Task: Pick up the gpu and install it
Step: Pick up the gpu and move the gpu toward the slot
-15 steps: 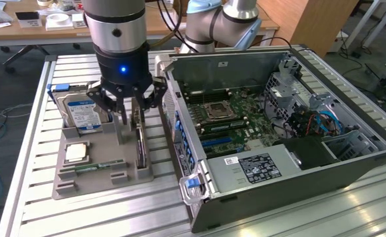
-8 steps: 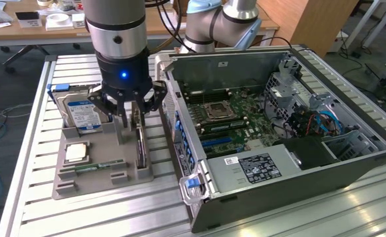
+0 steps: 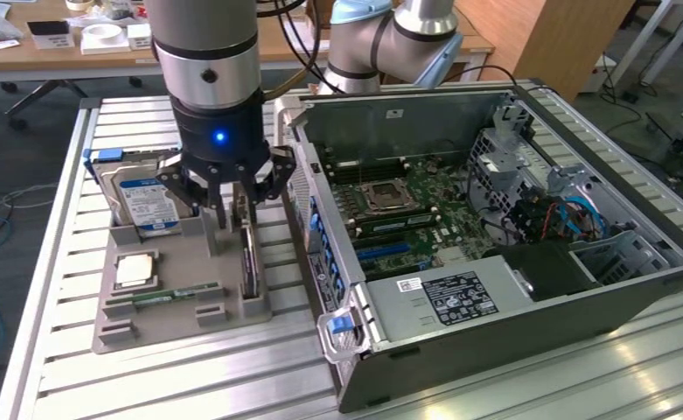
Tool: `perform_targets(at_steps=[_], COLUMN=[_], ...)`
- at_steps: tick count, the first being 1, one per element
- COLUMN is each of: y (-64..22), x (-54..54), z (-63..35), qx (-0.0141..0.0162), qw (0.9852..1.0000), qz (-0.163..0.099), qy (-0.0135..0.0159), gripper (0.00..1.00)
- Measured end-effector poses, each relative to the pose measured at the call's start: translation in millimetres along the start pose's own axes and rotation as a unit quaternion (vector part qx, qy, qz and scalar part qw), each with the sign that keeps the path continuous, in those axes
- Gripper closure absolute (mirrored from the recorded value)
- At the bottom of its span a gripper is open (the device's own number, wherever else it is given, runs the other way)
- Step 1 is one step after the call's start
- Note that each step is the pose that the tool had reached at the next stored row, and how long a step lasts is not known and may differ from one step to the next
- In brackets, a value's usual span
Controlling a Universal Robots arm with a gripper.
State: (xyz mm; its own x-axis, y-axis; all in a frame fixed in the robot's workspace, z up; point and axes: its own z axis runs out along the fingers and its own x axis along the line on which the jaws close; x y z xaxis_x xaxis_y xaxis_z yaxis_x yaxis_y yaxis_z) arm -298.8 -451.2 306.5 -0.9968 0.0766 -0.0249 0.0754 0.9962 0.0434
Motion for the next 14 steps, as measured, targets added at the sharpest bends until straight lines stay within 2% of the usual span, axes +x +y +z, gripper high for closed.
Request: perform_targets(at_steps=[9,14], y=[-0.7,-0.7], x=[0.4,-0.5], z=[15.7,17.9], qx=[0.0000,0.0001], qw=[1.0000,1.0000], qz=[0.000,0.000], qy=[0.0000,0.0000], gripper=[0.58,0.58])
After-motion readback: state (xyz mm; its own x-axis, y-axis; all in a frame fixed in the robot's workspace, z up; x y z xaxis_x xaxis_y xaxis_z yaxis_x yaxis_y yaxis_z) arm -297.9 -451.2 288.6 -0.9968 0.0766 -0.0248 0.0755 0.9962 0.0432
